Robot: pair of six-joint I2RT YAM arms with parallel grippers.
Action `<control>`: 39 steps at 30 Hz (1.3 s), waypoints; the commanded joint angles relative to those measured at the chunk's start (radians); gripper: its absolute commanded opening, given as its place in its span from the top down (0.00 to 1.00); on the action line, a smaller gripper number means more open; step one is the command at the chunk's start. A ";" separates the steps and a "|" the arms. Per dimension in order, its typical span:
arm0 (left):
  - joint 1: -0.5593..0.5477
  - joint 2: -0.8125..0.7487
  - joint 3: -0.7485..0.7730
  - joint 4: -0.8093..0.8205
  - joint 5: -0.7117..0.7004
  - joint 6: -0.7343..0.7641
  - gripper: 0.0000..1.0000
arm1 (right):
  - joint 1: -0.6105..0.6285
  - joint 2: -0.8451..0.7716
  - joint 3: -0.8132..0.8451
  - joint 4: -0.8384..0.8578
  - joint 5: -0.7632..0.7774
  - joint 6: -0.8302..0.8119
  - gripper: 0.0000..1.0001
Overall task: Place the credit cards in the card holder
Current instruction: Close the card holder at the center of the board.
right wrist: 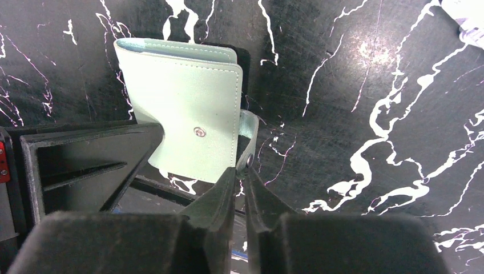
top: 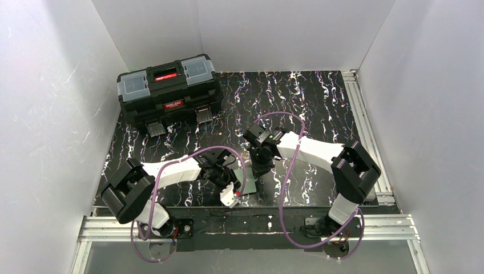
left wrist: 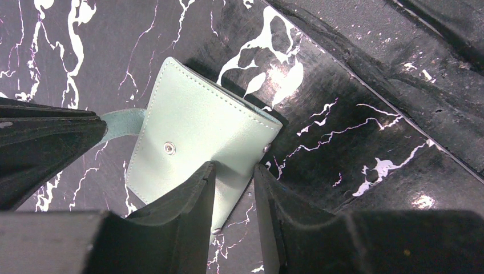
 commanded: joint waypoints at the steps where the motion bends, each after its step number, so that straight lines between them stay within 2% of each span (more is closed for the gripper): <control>1: -0.007 -0.020 -0.013 -0.011 0.037 0.011 0.70 | 0.005 -0.025 0.031 -0.007 0.010 0.008 0.86; 6: -0.011 -0.020 -0.018 -0.013 0.037 0.017 0.70 | 0.004 -0.035 0.032 -0.011 0.013 0.006 0.86; 11: -0.016 -0.018 -0.018 -0.018 0.037 0.019 0.70 | 0.000 -0.042 0.034 -0.013 0.009 0.006 0.78; 13: -0.017 -0.019 -0.021 -0.022 0.037 0.021 0.70 | -0.001 -0.045 0.034 -0.013 0.008 0.007 0.70; 17: -0.020 -0.022 -0.021 -0.024 0.037 0.022 0.70 | -0.004 -0.051 0.034 -0.017 0.016 0.008 0.68; 29: -0.023 -0.026 -0.027 -0.030 0.040 0.022 0.70 | -0.010 -0.055 0.031 -0.010 0.016 0.014 0.89; 39: -0.029 -0.033 -0.035 -0.041 0.043 0.022 0.71 | -0.017 -0.075 0.017 0.017 -0.003 0.008 0.94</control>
